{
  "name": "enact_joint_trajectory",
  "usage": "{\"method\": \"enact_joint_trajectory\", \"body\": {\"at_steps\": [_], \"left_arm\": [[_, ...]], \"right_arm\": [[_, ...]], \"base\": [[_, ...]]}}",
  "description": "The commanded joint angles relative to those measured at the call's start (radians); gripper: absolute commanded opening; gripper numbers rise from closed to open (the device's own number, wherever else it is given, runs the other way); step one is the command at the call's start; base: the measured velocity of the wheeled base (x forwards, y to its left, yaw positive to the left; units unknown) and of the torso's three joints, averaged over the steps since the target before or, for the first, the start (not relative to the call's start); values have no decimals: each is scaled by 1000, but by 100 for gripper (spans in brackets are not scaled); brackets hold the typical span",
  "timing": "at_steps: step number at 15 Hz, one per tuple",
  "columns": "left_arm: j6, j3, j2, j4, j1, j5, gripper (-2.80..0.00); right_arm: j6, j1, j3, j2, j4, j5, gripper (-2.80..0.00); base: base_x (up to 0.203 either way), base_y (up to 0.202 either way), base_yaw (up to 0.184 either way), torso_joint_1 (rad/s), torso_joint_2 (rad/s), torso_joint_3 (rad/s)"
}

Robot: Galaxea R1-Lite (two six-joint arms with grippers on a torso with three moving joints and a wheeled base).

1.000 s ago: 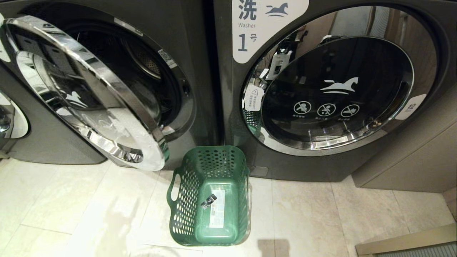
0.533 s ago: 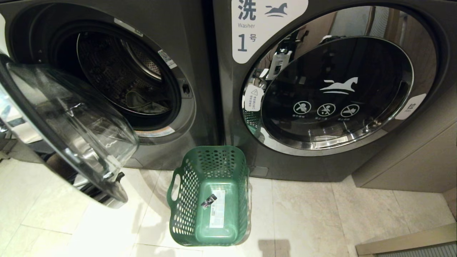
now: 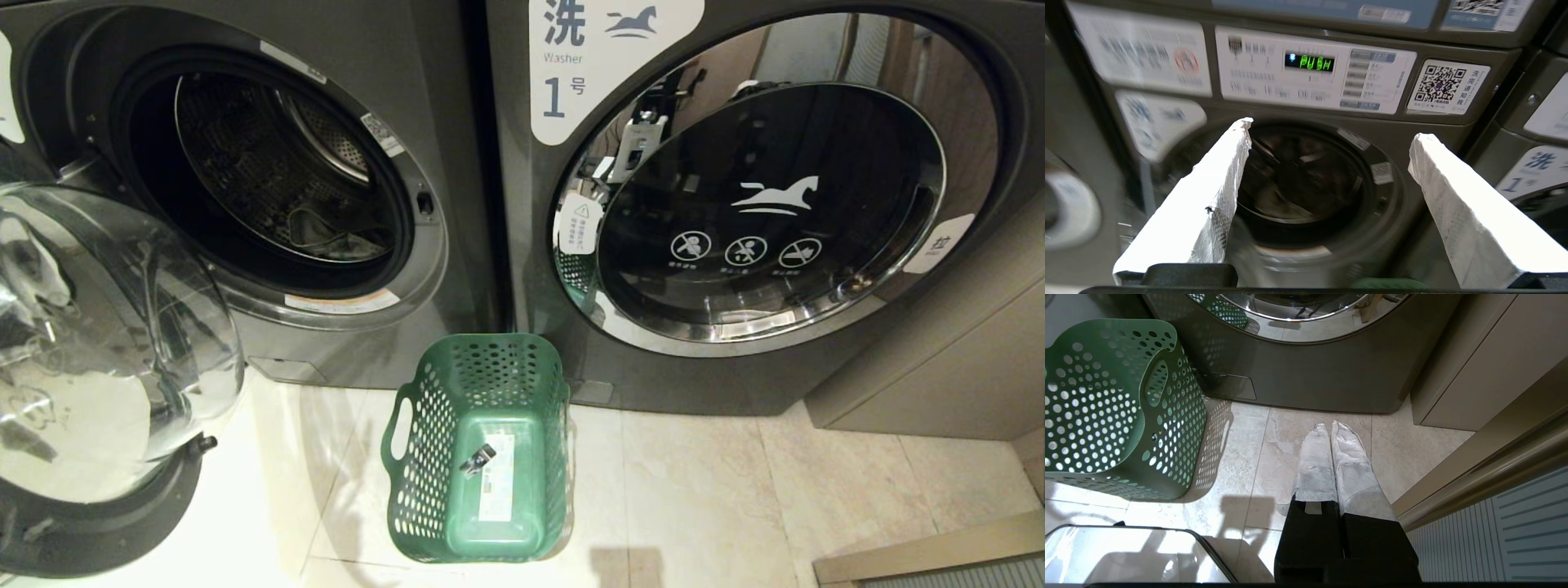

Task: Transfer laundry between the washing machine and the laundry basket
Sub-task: Open the lid of the washing machine

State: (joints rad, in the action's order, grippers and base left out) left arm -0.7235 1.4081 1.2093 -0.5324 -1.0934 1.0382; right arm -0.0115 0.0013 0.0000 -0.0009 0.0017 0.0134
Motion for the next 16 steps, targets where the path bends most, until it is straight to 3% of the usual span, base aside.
{"method": "enact_joint_trajectory", "body": {"at_steps": [1, 3, 4, 7, 8, 9, 10, 11, 12, 14, 16], "left_arm": [[38, 150, 161, 351, 130, -9, 0], [154, 206, 227, 517, 273, -92, 0], [293, 205, 248, 555, 328, -184, 0], [803, 175, 294, 603, 446, -496, 0], [945, 169, 300, 607, 464, -577, 0], [1024, 163, 300, 607, 482, -677, 0], [1041, 157, 299, 606, 500, -767, 0], [1046, 148, 300, 605, 513, -844, -202], [1047, 142, 302, 612, 516, -858, -280], [1042, 119, 297, 591, 517, -907, -280], [1043, 106, 299, 572, 517, -1080, -280]], "right_arm": [[-1, 0, 0, -1, 0, 1, -280], [-1, 0, 0, -1, 0, 2, -280], [-1, 0, 0, -1, 0, 1, -280], [-1, 0, 0, -1, 0, 1, -280], [-1, 0, 0, -1, 0, 0, -280], [-1, 0, 0, -1, 0, 0, -280], [-1, 0, 0, -1, 0, 0, -280], [-1, 0, 0, -1, 0, 1, -280], [-1, 0, 0, -1, 0, 0, -280], [-1, 0, 0, -1, 0, 0, -280], [-1, 0, 0, -1, 0, 0, -280]], "base": [[0, 0, 0, 0, 0, 0], [0, 0, 0, 0, 0, 0], [0, 0, 0, 0, 0, 0], [0, 0, 0, 0, 0, 0], [0, 0, 0, 0, 0, 0], [0, 0, 0, 0, 0, 0], [0, 0, 0, 0, 0, 0], [0, 0, 0, 0, 0, 0], [0, 0, 0, 0, 0, 0], [0, 0, 0, 0, 0, 0], [0, 0, 0, 0, 0, 0]]}}
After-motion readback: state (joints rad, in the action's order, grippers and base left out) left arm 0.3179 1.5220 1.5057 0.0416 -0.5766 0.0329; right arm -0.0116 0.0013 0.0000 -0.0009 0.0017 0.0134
